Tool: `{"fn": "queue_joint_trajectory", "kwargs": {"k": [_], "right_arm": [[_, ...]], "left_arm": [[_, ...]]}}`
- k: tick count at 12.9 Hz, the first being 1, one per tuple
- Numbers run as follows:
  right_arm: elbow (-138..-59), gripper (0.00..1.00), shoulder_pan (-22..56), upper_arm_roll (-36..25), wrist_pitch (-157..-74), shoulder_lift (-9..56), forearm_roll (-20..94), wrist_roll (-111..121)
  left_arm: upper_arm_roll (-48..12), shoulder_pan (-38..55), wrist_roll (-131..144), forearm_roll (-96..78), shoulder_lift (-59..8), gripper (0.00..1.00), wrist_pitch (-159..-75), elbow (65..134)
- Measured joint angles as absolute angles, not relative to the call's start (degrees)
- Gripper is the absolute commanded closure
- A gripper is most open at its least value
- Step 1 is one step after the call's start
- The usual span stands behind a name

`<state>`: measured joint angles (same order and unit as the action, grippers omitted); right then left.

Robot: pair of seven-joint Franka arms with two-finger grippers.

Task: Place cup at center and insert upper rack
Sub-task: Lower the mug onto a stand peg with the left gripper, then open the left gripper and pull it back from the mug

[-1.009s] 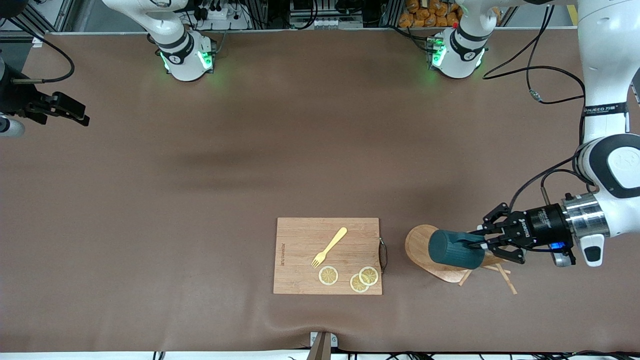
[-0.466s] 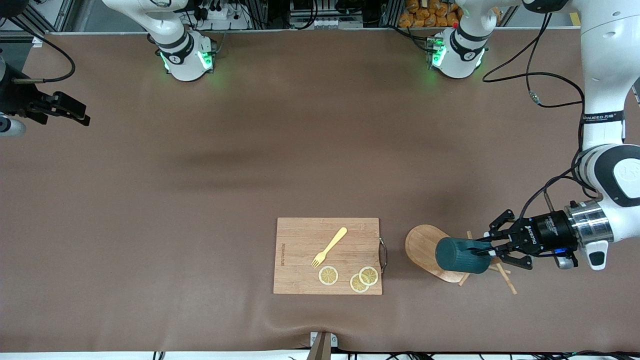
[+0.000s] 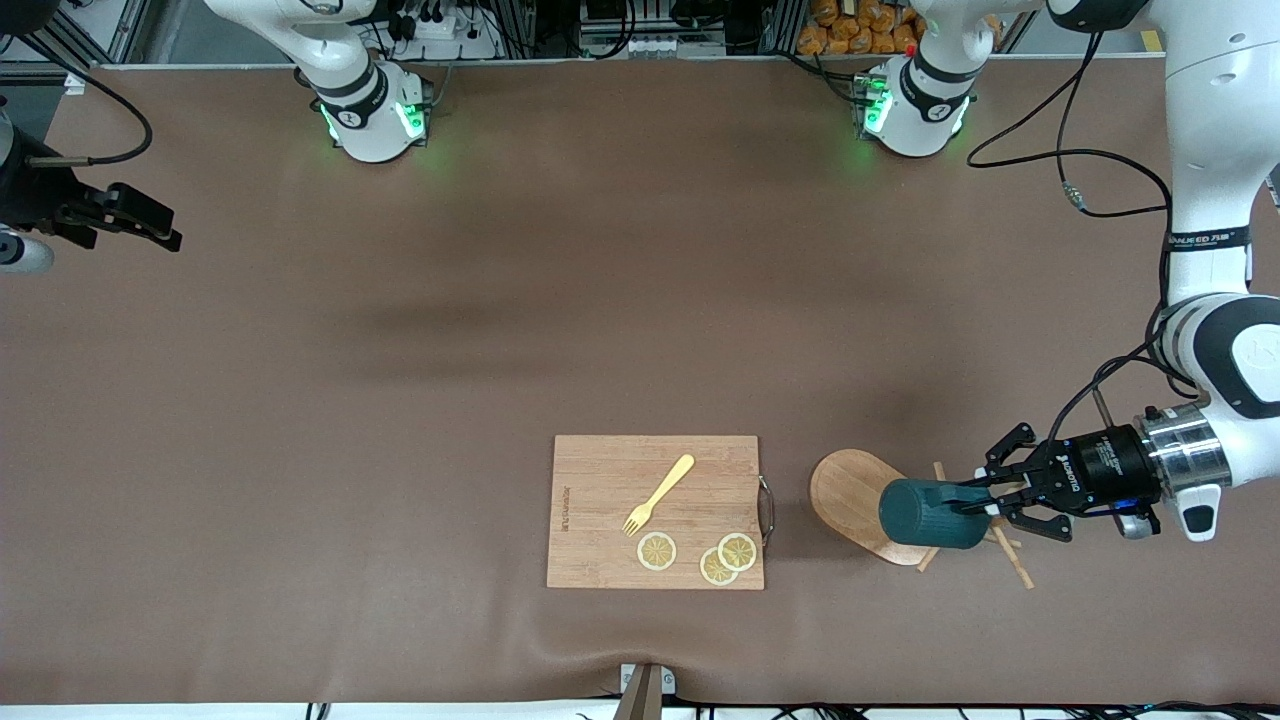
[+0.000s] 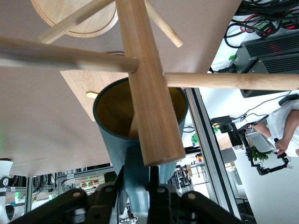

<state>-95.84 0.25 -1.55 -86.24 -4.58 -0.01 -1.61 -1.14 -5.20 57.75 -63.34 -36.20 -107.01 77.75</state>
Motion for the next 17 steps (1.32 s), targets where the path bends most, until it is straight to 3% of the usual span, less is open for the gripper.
{"fn": "queue_joint_trajectory", "kwargs": {"k": [7,10,11,12,13,14,17], "right_arm": [[-95.8,0.00,0.3,-1.5,-86.2,-4.6,0.0,-1.6],[-95.8,0.00,0.3,-1.5,-86.2,-4.6,0.0,-1.6],[-95.8,0.00,0.3,-1.5,-86.3,-4.6,0.0,-1.6],[-95.8,0.00,0.3,-1.5,-86.4,-4.6,0.0,-1.6],[-95.8,0.00,0.3,-1.5,-86.5,-4.6,0.0,-1.6],[-95.8,0.00,0.3,-1.5,-86.5,-4.6,0.0,-1.6],[-95.8,0.00,0.3,-1.5,-86.5,-4.6,0.0,-1.6]], "left_arm": [[-1.1,-5.3,57.7,-63.4,-36.7,1.00,-107.0,77.8],[-1.1,-5.8,57.7,-63.4,-36.7,0.94,-107.0,77.8],[-1.1,-6.1,57.7,-63.5,-36.8,0.83,-107.0,77.8],[-1.1,-6.2,57.7,-63.5,-36.9,0.43,-107.0,77.8],[-1.1,-6.2,57.7,-63.5,-37.0,0.08,-107.0,77.8],[-1.2,-6.2,57.8,-63.6,-37.0,0.00,-107.0,77.8],[-1.4,-6.2,57.8,-63.7,-37.0,0.00,-107.0,77.1]]}}
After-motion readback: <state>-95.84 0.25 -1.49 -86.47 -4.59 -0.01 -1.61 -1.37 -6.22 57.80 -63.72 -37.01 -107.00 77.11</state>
